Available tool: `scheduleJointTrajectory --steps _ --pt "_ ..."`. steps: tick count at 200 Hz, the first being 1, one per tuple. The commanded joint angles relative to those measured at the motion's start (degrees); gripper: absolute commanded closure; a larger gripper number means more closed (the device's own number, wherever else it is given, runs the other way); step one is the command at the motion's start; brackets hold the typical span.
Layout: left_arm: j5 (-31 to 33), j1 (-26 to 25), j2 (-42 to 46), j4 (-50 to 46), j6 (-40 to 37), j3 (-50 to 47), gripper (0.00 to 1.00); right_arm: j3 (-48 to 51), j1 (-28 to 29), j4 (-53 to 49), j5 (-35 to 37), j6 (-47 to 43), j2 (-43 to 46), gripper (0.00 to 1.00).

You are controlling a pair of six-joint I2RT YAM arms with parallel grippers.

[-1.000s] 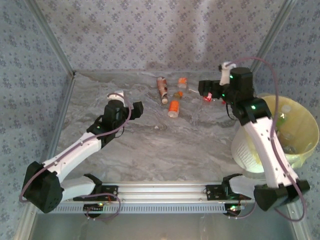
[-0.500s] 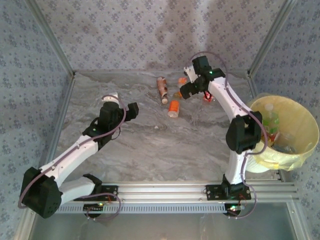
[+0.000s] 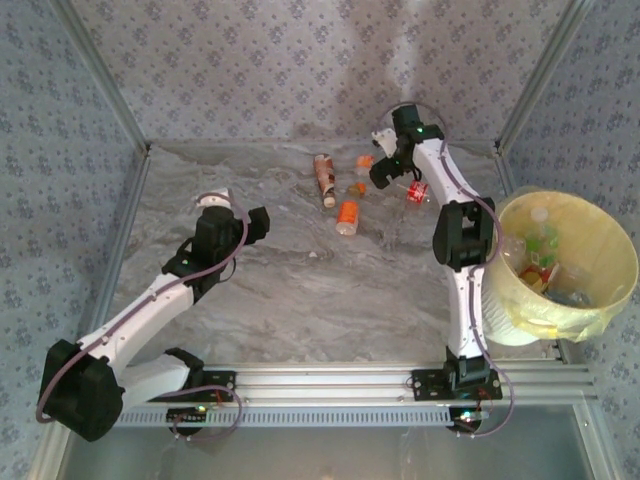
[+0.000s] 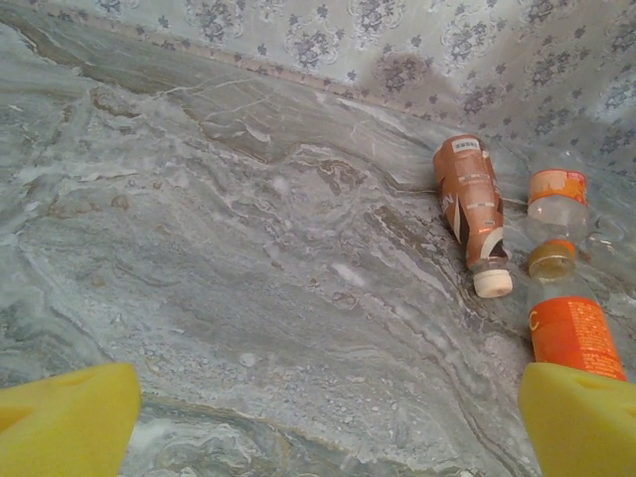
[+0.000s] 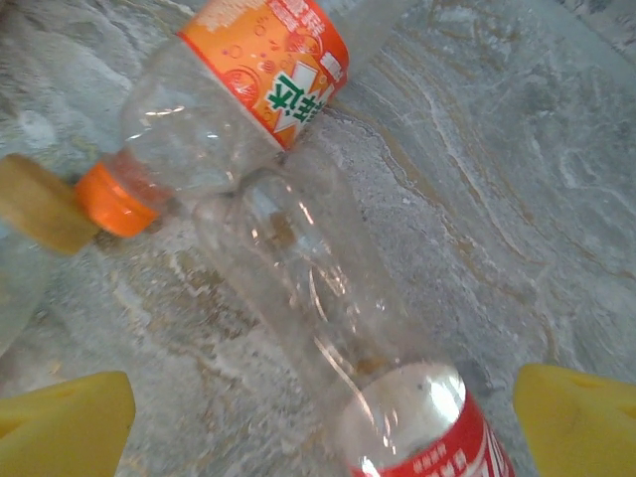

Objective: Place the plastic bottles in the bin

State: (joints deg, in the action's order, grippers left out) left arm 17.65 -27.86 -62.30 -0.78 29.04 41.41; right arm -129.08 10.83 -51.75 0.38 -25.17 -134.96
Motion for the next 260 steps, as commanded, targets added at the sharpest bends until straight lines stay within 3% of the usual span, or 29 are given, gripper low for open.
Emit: scheduleJointTrajectory --steps 1,40,77,100,105,114,156,180,260 --pt "2.04 0.72 -0.33 -0.90 -0.01 -0.41 0.02 -5.28 -0.89 -2.49 -2.96 -1.16 -4.65 0.00" --pt "1.65 1.75 -3.99 -0.63 0.57 0.79 0.02 -13.64 -0.97 -9.35 -4.93 -4.23 -12.54 0.01" --pt "0.26 1.87 -7.58 -0.29 1.27 2.35 0.02 -13.66 -0.50 -14.11 -4.86 -4.72 -14.81 0.07" --pt "-0.36 1.82 -8.88 0.32 1.58 2.57 0.02 -12.87 0.41 -13.72 -1.47 -2.36 -14.81 0.17" --pt "-0.55 1.83 -9.09 0.42 1.63 2.71 0.02 -12.94 0.54 -13.30 -0.81 -1.36 -14.85 0.30" --pt "-0.78 1.81 -9.39 0.50 1.75 2.80 0.02 -12.96 0.71 -12.52 0.32 0.42 -14.59 0.38" --pt "-1.30 1.84 -9.87 1.26 2.16 2.62 0.02 -11.34 1.47 -11.75 3.99 6.48 -12.14 0.48" --pt "-2.08 1.84 -9.67 1.37 1.90 2.67 0.02 -4.99 2.03 -8.05 5.63 10.20 -6.21 0.51" --pt "-6.28 1.85 -9.07 4.28 1.89 1.32 0.02 24.80 6.03 8.68 9.11 16.82 25.80 0.60"
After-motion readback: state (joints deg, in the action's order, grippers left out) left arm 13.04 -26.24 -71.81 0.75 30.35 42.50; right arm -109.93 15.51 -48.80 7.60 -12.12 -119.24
